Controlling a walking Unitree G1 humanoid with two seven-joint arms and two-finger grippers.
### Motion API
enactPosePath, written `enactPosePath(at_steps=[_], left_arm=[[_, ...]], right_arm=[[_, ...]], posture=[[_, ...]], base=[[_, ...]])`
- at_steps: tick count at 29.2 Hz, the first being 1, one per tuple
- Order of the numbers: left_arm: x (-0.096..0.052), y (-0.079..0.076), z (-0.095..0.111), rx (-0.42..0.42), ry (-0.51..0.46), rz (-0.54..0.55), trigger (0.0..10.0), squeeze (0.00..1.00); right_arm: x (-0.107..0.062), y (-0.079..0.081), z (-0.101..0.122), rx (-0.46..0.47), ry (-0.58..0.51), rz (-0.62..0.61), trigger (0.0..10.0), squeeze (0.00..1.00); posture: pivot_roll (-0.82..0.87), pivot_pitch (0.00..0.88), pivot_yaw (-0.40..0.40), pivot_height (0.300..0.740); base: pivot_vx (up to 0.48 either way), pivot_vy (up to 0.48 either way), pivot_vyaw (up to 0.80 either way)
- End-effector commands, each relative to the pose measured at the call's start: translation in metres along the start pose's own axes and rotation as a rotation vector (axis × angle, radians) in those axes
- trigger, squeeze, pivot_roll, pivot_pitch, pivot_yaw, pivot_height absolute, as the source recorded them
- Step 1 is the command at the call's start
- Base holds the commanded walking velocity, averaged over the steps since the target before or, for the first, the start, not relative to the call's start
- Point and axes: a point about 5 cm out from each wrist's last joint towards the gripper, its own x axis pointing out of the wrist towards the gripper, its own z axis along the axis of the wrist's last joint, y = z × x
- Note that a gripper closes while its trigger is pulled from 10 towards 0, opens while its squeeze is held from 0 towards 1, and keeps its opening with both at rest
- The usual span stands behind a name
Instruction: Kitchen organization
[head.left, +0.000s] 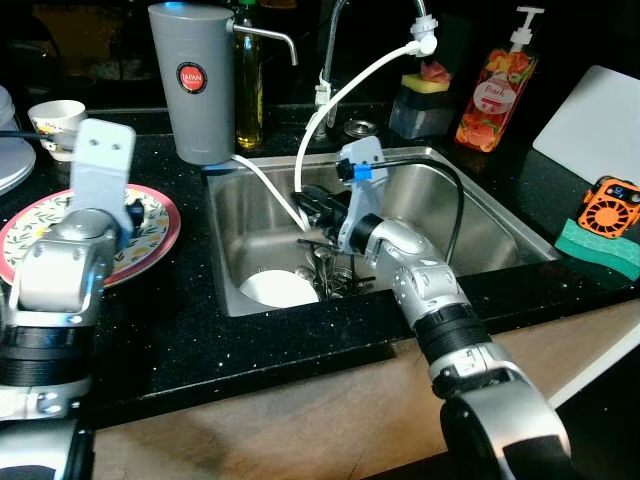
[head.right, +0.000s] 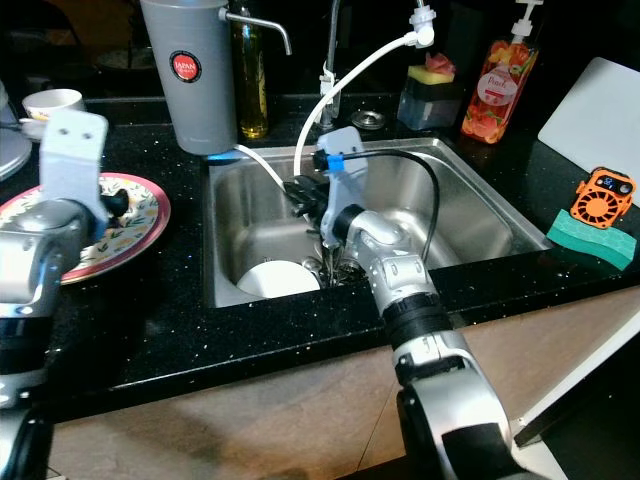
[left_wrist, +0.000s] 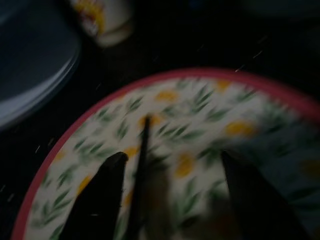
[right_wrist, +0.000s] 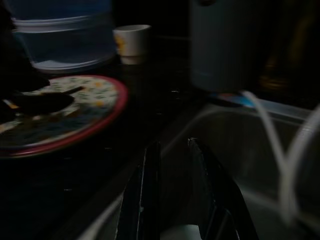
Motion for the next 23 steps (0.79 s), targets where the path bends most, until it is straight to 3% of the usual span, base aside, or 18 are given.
enactPosePath(at_steps=[1, 4, 8, 9, 14, 16, 17, 18, 19, 23], left_arm=[[0.001, 0.009, -0.005, 0.012, 0.031, 0.038, 10.0, 1.00], [0.003, 0.022, -0.007, 0.004, 0.047, 0.122, 10.0, 1.00], [0.005, 0.018, -0.013, -0.038, 0.110, 0.074, 10.0, 1.00], [0.005, 0.013, -0.017, -0.054, 0.142, 0.037, 10.0, 0.00], [0.006, 0.002, -0.024, -0.070, 0.180, -0.035, 10.0, 0.00], [0.004, -0.011, -0.030, -0.065, 0.214, -0.123, 10.0, 0.00], [0.003, -0.013, -0.031, -0.062, 0.220, -0.137, 7.1, 0.00], [0.003, -0.015, -0.031, -0.071, 0.224, -0.150, 1.8, 0.00], [0.002, -0.016, -0.032, -0.074, 0.230, -0.161, 0.0, 0.00], [0.001, -0.017, -0.032, -0.078, 0.235, -0.169, 0.0, 0.00]], right_arm=[[-0.001, 0.004, 0.000, 0.020, 0.001, 0.035, 10.0, 0.00], [-0.002, 0.014, 0.002, -0.003, 0.008, 0.108, 10.0, 0.00], [-0.004, 0.018, 0.003, -0.043, 0.028, 0.140, 10.0, 0.00], [-0.005, 0.021, 0.005, -0.062, 0.031, 0.156, 10.0, 0.00], [-0.006, 0.025, 0.011, -0.078, 0.025, 0.178, 10.0, 0.00], [-0.006, 0.027, 0.014, -0.081, 0.020, 0.183, 10.0, 0.00], [-0.006, 0.027, 0.015, -0.082, 0.020, 0.184, 10.0, 0.00], [-0.006, 0.027, 0.015, -0.083, 0.020, 0.184, 10.0, 0.00], [-0.006, 0.027, 0.015, -0.084, 0.019, 0.185, 10.0, 0.00], [-0.007, 0.028, 0.017, -0.085, 0.019, 0.185, 10.0, 0.00]], posture=[[-0.03, 0.098, -0.057, 0.740], [-0.02, 0.104, -0.060, 0.740], [-0.02, 0.105, -0.060, 0.740], [-0.02, 0.106, -0.059, 0.740], [-0.02, 0.107, -0.059, 0.740], [-0.02, 0.106, -0.058, 0.740], [-0.02, 0.106, -0.058, 0.740], [-0.02, 0.106, -0.058, 0.740], [-0.02, 0.106, -0.058, 0.740], [-0.02, 0.106, -0.058, 0.740]], base=[[0.000, 0.000, 0.00], [0.000, 0.000, 0.00], [0.000, 0.000, 0.00], [0.000, 0.000, 0.00], [0.000, 0.000, 0.00], [0.000, 0.000, 0.00], [0.000, 0.000, 0.00], [0.000, 0.000, 0.00], [0.000, 0.000, 0.00], [0.000, 0.000, 0.00]])
